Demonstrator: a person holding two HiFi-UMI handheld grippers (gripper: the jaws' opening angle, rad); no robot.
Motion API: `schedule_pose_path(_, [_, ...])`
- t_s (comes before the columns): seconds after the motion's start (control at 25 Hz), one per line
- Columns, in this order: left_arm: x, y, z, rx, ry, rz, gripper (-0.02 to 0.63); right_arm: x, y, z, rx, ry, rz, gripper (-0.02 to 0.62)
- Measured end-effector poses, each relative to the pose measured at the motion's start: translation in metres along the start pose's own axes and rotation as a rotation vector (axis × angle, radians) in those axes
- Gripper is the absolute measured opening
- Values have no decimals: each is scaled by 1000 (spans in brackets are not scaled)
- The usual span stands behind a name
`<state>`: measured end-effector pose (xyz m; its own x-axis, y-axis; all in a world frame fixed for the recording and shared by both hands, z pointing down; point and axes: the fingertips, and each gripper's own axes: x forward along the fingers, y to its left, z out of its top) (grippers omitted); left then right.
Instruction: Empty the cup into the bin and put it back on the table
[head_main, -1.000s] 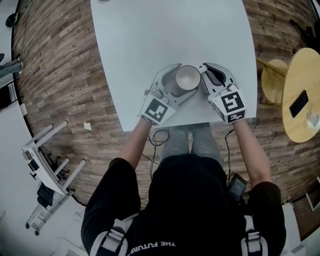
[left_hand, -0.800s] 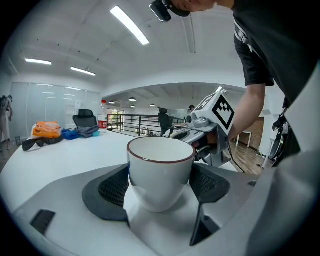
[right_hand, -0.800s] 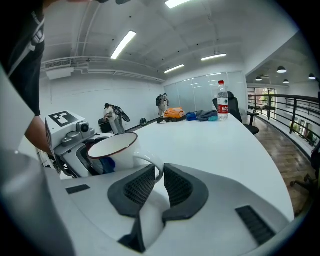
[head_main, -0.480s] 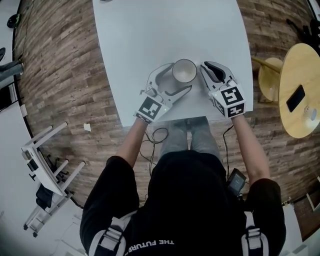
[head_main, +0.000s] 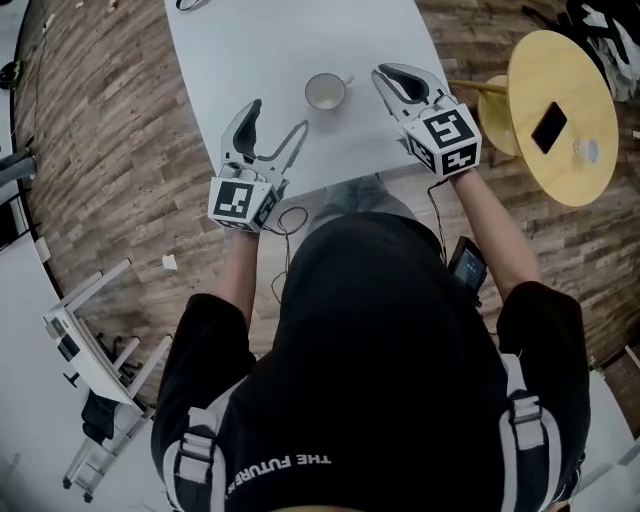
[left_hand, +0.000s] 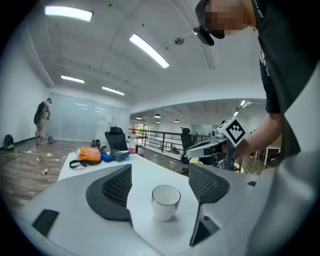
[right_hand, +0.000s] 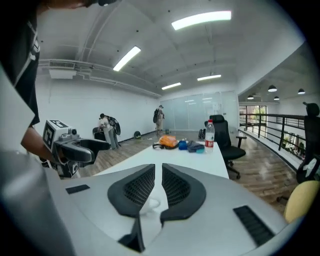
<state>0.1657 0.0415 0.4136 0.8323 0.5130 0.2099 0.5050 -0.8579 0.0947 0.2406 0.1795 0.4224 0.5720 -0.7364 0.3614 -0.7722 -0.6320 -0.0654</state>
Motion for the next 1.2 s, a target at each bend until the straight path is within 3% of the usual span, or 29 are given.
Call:
schedule_pose_path(0.08, [-5,-7,37,22,-61,42,359,-15,9,43,-16,-97,5,49])
schedule_pose_path(0.16, [-9,-13,73,15,-137,74,23,-25,14,80,-6,-182,3,49])
schedule_pose_path(0.24, [-9,-27,96,-14,-190,52,21,-35,17,100,20,-245,-2,49])
schedule_pose_path(0.36, [-6,-37,111,-14,-189,55,21,-40,27,109,44,-293,5,17])
schedule_pose_path(1.0, [-18,-21,113,-47,-218,113,21,-30,50,102,63,-264,-22,17])
schedule_pose_path(1.2, [-18,-21,110,-39,-198,127,21,-31,56,100,15,-248,-25,17])
